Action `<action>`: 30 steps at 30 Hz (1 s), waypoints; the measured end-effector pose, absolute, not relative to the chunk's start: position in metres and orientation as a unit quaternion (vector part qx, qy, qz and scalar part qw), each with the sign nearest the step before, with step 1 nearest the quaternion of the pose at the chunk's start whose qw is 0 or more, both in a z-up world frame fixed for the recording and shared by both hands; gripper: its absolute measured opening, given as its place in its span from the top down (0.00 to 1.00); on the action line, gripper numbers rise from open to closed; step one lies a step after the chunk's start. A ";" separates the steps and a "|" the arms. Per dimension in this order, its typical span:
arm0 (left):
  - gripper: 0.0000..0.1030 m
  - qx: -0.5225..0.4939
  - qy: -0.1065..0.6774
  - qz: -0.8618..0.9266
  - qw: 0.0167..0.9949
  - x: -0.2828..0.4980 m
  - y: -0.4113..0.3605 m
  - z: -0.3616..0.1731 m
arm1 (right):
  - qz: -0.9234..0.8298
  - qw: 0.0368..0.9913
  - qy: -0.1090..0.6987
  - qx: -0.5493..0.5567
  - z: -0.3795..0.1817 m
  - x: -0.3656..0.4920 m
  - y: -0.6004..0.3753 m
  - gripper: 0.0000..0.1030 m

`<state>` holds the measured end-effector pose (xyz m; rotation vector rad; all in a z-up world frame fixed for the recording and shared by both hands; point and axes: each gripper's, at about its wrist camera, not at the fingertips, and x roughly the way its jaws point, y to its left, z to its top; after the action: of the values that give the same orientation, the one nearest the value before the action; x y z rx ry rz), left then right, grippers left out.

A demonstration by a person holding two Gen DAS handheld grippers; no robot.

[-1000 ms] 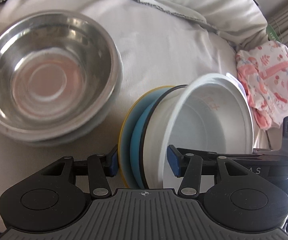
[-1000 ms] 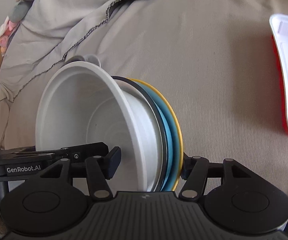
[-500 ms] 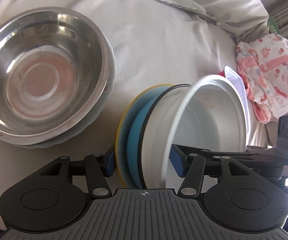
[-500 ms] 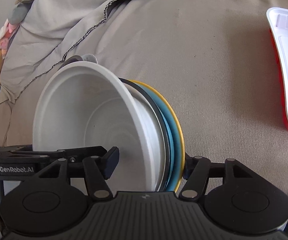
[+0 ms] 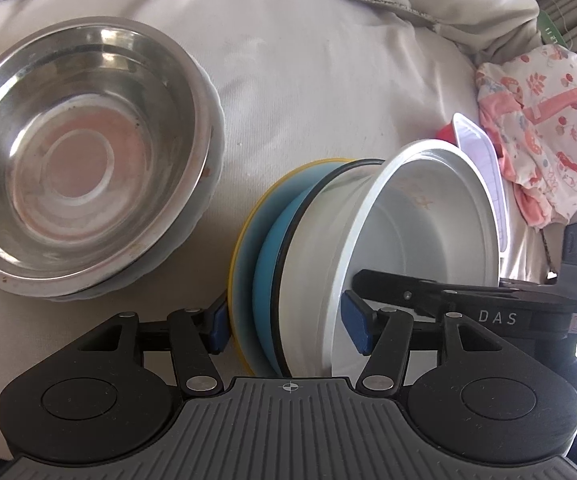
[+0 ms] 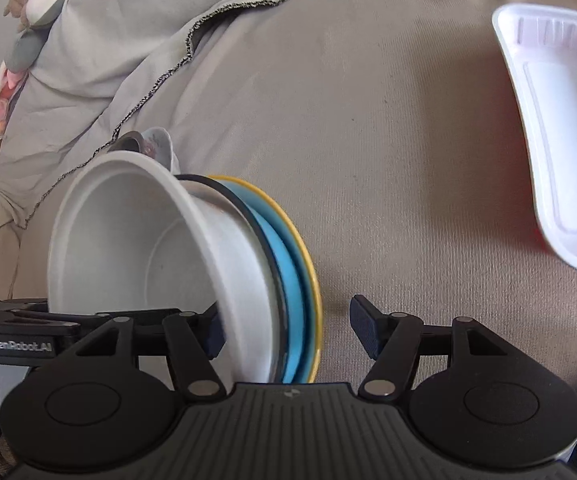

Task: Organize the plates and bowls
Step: 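Lift the bowl stack with both tools and carry it toward the steel basin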

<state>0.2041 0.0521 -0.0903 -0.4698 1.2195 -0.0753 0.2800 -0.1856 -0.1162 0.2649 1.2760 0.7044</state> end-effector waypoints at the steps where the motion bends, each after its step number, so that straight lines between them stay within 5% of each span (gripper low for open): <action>1: 0.40 -0.218 0.568 -0.035 0.793 0.205 0.052 -0.091 | 0.323 0.734 0.583 0.129 -0.119 0.280 -0.185 0.35; 30: 0.38 -0.224 0.555 -0.040 0.800 0.208 0.050 -0.092 | 0.340 0.736 0.576 0.107 -0.106 0.267 -0.184 0.46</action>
<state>0.2083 0.0500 -0.0924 -0.4815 1.1905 -0.0863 0.2672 -0.1840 -0.1060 0.2349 1.2648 0.7478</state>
